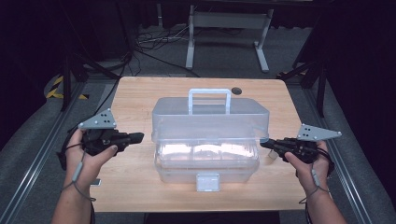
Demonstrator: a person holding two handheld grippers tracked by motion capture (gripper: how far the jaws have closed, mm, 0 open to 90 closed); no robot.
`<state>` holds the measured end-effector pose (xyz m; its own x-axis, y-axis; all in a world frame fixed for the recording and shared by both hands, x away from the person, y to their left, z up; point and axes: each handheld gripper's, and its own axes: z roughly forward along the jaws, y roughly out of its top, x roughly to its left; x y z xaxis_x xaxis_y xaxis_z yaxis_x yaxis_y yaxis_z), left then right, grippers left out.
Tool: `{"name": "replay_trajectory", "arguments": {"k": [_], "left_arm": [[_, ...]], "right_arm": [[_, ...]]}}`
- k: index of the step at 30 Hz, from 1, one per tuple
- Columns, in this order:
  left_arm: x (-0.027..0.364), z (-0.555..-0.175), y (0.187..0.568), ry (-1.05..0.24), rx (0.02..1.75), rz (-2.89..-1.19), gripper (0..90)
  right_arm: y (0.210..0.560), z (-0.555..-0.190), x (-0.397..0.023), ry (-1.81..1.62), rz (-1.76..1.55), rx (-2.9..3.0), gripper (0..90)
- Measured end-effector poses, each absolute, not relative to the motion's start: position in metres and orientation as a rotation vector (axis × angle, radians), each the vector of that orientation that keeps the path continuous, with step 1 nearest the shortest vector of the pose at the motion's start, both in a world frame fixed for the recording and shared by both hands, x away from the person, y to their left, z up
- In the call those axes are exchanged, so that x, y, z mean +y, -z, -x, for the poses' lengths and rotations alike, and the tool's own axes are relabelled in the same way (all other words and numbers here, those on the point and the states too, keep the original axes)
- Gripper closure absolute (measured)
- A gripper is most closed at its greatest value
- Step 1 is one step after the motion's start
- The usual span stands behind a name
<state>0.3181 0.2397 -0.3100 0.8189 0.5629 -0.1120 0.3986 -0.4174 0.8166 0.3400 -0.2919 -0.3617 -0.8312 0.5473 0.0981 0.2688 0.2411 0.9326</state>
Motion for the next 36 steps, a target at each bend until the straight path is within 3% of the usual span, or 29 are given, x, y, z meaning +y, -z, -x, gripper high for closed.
{"name": "replay_trajectory", "arguments": {"k": [12,36], "left_arm": [[0.215,-0.327,0.334,-0.104,0.655,-2.088,90.0],[0.195,-0.339,0.34,-0.181,0.672,-1.991,90.0]], "right_arm": [[0.361,-0.34,-0.292,-1.635,-0.77,2.249,90.0],[0.362,-0.342,-0.29,-1.648,-0.775,2.239,90.0]]}}
